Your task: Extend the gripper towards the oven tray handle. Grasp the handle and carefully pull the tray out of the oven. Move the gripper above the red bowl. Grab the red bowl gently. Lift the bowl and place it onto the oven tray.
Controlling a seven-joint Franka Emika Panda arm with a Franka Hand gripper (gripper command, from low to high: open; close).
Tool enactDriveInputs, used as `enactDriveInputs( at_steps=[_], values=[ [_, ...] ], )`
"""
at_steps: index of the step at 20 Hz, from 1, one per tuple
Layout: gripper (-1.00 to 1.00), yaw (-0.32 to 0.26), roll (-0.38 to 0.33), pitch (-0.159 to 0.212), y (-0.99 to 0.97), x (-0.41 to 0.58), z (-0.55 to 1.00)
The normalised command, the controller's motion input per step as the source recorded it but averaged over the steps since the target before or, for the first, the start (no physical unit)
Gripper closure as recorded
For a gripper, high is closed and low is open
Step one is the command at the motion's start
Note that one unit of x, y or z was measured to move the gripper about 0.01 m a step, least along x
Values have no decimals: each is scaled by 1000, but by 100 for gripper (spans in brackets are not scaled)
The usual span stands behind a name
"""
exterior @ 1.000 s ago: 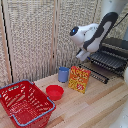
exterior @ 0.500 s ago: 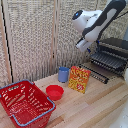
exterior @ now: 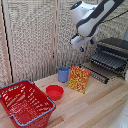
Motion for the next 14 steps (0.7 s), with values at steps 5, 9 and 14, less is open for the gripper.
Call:
enactDriveInputs(
  at_steps=[5,9,14],
  values=[
    [-100,-34,192,0,778,46,141],
    [-100,-16,118,2,857,26,9],
    [-100,-17,37,24,921,4,-91]
  ],
)
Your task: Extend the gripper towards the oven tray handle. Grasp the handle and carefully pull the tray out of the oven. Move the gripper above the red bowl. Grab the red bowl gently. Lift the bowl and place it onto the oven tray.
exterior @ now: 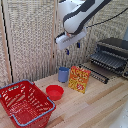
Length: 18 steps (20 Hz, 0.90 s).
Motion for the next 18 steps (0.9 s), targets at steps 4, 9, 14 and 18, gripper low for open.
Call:
enactDriveInputs(
  at_steps=[4,9,14,18],
  values=[
    [-100,-7,2,72,722,-93,-276],
    [-100,16,3,104,199,-259,-431],
    [-100,5,42,16,225,-191,-515],
    [-100,0,23,-16,431,-109,-418]
  ],
)
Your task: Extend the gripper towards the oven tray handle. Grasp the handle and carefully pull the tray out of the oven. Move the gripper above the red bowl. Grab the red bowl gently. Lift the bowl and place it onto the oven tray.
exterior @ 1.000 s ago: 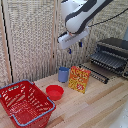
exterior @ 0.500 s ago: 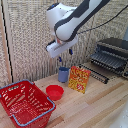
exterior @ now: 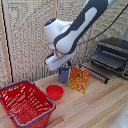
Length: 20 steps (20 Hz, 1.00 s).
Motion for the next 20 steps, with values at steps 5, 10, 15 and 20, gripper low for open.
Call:
enactDriveInputs(
  at_steps=[5,10,15,20],
  values=[
    [-100,28,15,-16,245,-162,-430],
    [-100,63,0,-14,27,-61,-387],
    [-100,85,-9,-13,-14,-55,-355],
    [-100,26,-2,-1,34,-105,-435]
  ],
)
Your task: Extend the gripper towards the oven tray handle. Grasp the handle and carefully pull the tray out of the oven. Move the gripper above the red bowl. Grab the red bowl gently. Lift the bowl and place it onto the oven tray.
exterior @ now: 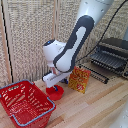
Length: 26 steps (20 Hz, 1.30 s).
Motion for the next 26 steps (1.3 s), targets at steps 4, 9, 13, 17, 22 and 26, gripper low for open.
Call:
enactDriveInputs(
  at_steps=[4,9,13,17,22,26],
  values=[
    [-100,0,3,-2,49,-112,-261],
    [100,6,20,4,0,-35,-103],
    [100,38,17,-1,1,-92,-10],
    [100,42,-11,-2,61,0,0],
    [100,42,9,0,-14,30,26],
    [100,-31,15,-44,-55,104,255]
  ],
)
